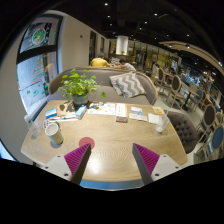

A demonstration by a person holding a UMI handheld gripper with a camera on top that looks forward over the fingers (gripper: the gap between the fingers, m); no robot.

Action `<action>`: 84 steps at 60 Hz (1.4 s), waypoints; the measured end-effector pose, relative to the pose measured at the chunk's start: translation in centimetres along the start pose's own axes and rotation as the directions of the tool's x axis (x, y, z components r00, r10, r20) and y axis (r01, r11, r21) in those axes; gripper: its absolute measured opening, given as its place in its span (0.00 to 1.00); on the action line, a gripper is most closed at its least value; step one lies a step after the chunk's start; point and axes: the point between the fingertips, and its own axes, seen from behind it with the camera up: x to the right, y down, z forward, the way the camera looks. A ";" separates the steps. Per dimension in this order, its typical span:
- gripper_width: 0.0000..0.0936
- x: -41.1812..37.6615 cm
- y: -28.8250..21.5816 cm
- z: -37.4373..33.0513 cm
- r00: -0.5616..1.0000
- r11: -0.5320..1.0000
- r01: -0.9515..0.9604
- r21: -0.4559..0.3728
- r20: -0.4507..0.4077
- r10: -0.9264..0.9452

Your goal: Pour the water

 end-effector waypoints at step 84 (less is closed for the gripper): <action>0.53 -53.4 1.0 21.8 0.991 0.976 -0.008 0.219 0.130 -0.021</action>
